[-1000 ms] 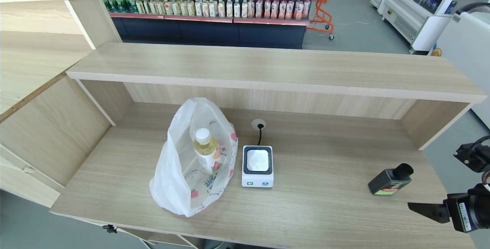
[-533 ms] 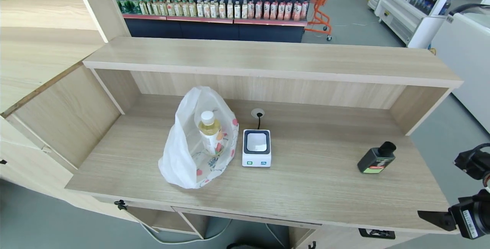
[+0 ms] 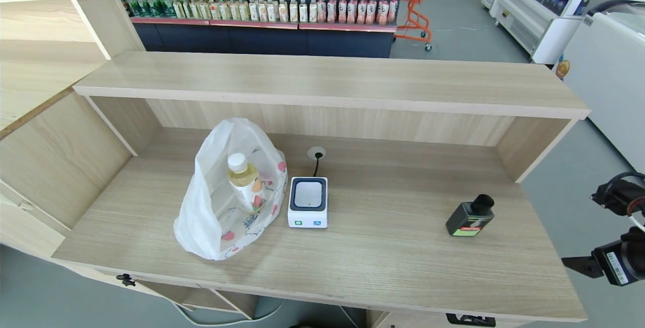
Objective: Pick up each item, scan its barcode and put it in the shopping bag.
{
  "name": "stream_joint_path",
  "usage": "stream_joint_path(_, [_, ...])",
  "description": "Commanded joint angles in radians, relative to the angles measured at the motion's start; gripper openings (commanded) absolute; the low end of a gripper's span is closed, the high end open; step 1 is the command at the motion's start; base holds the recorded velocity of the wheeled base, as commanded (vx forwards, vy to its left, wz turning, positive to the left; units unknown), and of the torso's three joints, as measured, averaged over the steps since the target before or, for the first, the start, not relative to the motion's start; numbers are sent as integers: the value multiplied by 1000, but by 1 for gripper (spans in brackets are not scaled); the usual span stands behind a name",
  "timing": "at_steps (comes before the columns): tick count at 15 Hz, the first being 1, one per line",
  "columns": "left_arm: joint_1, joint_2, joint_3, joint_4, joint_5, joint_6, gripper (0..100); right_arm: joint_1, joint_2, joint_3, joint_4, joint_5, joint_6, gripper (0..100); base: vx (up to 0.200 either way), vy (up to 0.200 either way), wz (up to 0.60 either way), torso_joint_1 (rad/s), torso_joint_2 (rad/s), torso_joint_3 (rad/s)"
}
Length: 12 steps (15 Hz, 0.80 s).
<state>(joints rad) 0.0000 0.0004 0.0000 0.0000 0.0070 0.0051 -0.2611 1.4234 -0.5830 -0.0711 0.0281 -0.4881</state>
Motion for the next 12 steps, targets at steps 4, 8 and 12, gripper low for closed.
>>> stream_joint_path(4, [0, 0, 0, 0, 1, -1, 100, 114, 190, -5, -131, 30, -10, 100, 0, 0, 0, 0, 0, 0])
stream_joint_path(8, [-2, 0, 0, 0, 1, -1, 100, 227, 327, -31, -300, 33, -23, 100, 0, 0, 0, 0, 0, 0])
stream_joint_path(12, [0, 0, 0, 0, 1, -1, 100, 270, 419, -136, -311, 50, -106, 100, 0, 0, 0, 0, 0, 0])
